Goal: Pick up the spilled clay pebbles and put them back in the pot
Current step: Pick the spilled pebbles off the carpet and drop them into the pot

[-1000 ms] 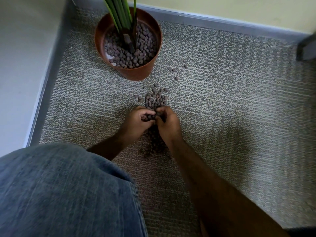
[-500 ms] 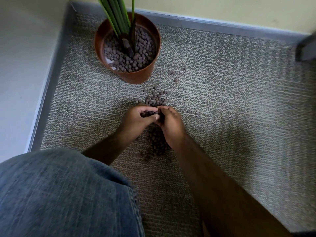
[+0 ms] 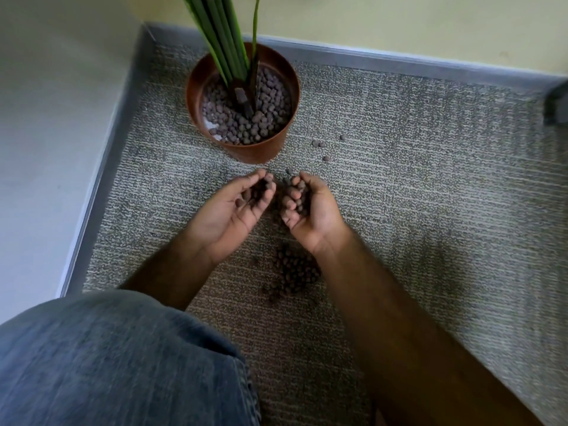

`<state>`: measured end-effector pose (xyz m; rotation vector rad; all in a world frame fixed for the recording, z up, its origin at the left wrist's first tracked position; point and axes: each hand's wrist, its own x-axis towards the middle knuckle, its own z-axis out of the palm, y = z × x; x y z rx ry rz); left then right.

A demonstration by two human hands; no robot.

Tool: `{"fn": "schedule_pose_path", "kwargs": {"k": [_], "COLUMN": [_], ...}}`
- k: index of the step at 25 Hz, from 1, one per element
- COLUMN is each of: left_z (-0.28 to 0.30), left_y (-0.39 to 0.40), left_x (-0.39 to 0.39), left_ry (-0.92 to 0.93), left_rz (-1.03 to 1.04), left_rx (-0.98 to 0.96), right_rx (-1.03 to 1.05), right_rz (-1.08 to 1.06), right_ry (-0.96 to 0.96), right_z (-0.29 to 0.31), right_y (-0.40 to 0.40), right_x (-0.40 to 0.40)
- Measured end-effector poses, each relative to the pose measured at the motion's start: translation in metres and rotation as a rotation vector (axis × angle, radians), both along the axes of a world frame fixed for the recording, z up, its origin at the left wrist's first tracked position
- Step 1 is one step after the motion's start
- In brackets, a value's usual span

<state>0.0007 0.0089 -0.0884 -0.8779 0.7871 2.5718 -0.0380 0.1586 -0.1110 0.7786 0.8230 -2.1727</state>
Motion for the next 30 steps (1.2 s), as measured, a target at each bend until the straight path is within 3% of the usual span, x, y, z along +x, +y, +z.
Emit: {"fn": "schedule_pose_path", "kwargs": {"k": [5,11,22,25,28,30], "left_z": [0.031,0.054,0.055,0.048,0.026,0.002], "left_y": [-0.02,-0.038,-0.043,-0.049,-0.045,-0.036], "left_x": [-0.03,-0.077,-0.08,-0.065,-0.038,-0.022], "left_ry": [0.072,0.012,0.078,0.182,0.351,0.357], "left_rz": [0.153,0.22,0.002,-0.001,-0.039,-0.208], "left_rx": [0.047,-0.267,-0.249,-0.348,-0.577,-0.791], "right_rx": [-0.091,-0.036,-0.081,0.128,0.68,0.948], "right_rz": [0.005,-0.11,-0.015,-0.09,-0.076,0.075], "right_ry": [0.127,0.088,0.187,0.345,0.552,0.532], "right_z": [0.052,0.094,0.1,0.084,0.054,0.025], "right_y": [-0.023,-0.063,-0.05,-0.032,-0.003,0.014], "right_x": [-0.037,-0.075,-0.062,-0.057,-0.049,-0.039]}}
